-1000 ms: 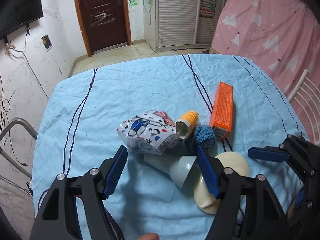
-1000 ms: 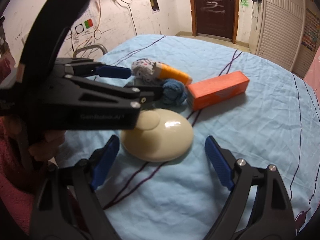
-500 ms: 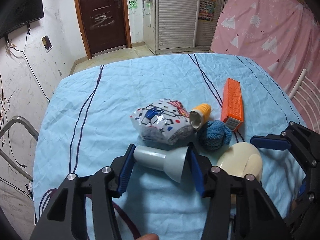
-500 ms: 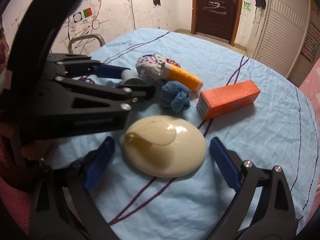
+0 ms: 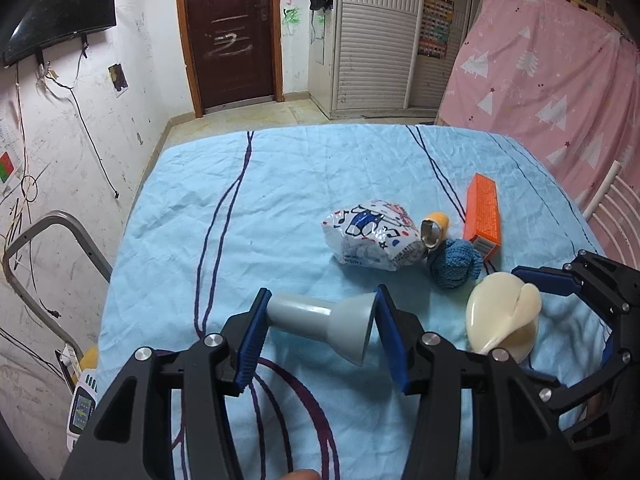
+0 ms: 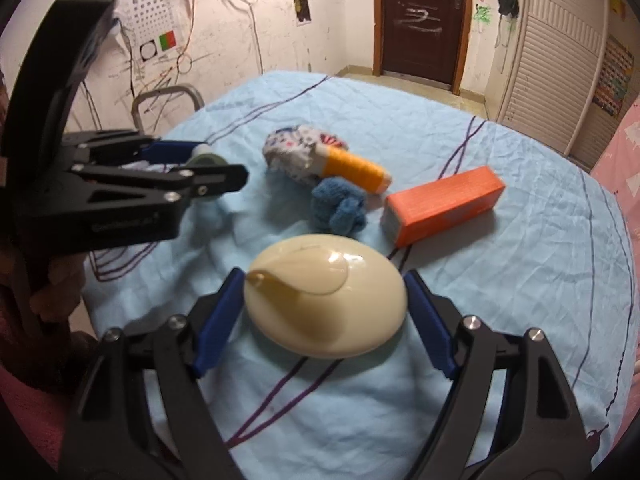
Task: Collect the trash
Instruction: 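Grasp the grey plastic cup with the left tool while the right tool grasps the cream lid, then carry the cup and lid in both tools over to the yellow bin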
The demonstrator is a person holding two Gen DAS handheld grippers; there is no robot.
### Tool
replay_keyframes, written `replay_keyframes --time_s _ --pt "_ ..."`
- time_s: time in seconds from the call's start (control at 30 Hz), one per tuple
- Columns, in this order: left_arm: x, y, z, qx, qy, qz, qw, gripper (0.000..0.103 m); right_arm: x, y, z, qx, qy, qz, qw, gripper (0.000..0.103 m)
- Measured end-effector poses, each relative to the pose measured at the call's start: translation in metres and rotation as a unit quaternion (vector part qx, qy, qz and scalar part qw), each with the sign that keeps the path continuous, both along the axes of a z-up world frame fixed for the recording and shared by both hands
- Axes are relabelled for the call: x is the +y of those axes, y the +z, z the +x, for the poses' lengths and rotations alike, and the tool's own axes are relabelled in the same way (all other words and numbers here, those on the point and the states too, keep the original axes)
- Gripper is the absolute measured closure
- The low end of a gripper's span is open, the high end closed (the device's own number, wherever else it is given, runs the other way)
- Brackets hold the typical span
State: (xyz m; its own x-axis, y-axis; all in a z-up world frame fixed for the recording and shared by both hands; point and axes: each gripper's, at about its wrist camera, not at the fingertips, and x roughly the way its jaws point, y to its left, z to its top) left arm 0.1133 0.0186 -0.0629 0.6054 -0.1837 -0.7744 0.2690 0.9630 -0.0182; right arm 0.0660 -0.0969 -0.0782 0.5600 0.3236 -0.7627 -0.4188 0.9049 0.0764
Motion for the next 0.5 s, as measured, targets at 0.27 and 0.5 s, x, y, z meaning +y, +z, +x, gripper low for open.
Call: replay_keyframes --time_s 0.27,0.5 --pt "-0.015 0.026 -0.013 -0.030 -0.010 0.008 0.9995 0.059 -0.025 0.018 -0.007 -0.024 -0.023 0.025 0.999 0.026" --pt "-0.044 0.037 -0.018 -0.040 -0.030 0.020 0.9985 0.059 -0.057 0.025 -0.010 -0.041 -0.054 0.044 0.997 0.026"
